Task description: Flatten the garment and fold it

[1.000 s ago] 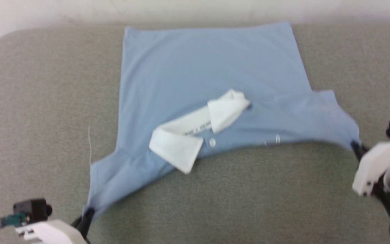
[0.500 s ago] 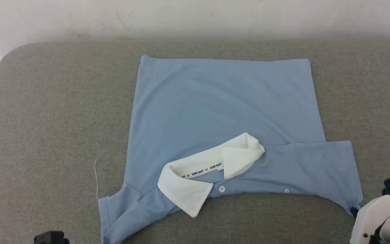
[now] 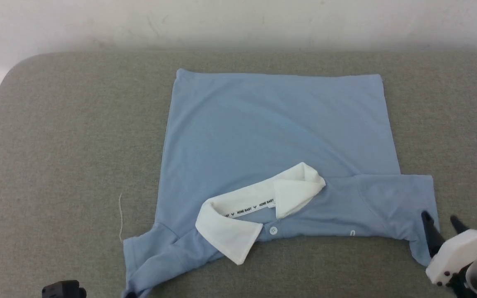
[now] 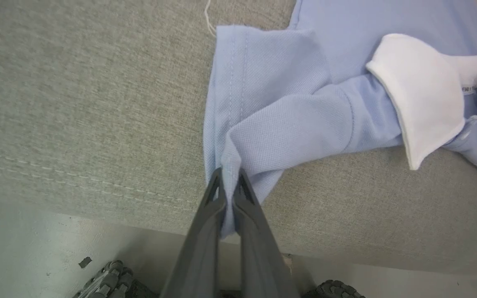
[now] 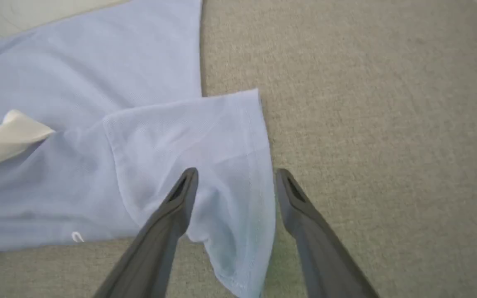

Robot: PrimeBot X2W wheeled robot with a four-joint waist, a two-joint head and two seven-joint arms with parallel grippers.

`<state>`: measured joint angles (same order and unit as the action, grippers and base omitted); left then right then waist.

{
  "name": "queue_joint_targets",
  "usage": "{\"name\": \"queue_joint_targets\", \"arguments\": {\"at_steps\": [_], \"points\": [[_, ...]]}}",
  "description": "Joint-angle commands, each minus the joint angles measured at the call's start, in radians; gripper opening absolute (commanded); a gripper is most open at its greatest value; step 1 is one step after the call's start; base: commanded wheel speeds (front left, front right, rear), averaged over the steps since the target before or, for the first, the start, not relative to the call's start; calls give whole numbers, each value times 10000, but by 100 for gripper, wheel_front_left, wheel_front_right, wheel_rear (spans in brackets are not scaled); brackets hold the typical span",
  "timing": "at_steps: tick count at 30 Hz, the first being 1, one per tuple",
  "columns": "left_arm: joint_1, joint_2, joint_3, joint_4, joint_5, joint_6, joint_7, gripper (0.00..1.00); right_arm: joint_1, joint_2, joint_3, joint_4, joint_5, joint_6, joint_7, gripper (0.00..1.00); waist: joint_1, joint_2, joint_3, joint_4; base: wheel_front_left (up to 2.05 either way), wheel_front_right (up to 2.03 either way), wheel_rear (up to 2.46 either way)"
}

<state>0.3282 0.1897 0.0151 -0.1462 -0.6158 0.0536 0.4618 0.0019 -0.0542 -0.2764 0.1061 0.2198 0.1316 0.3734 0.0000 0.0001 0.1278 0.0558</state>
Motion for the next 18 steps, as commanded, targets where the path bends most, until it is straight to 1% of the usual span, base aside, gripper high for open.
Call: {"name": "queue_joint_targets", "arguments": {"at_steps": [1, 4, 6, 10, 14, 18], "points": [[-103, -53, -38, -53, 19, -87, -105, 0, -223, 37, 86, -186, -29, -9, -456, 100, 0, -1, 48, 46, 0, 0, 0], [-207, -57, -88, -131, 60, -95, -167, 0, -642, -57, 232, -362, -238, -9, -1425, 100, 0, -1, 132, 150, 0, 0, 0], [-292, -54, -106, -187, 88, -79, -193, 0, -1104, -242, 372, -318, -390, -9, -2003, 100, 0, -1, 209, 217, 0, 0, 0], [-502, -26, -206, -279, 141, -102, -185, 0, -2325, -688, 616, 418, -457, -9, -2840, 100, 0, -1, 404, 430, 0, 0, 0], [-776, -36, -332, -350, 160, -174, -221, 0, -3838, -1207, 800, 1701, -374, -9, -2999, 100, 0, -1, 795, 748, 0, 0, 0], [-1123, -96, -434, -367, 176, -220, -325, 0, -5534, -1690, 1007, 2983, -264, -9, -2628, 100, 0, -1, 1463, 1103, 0, 0, 0]]}}
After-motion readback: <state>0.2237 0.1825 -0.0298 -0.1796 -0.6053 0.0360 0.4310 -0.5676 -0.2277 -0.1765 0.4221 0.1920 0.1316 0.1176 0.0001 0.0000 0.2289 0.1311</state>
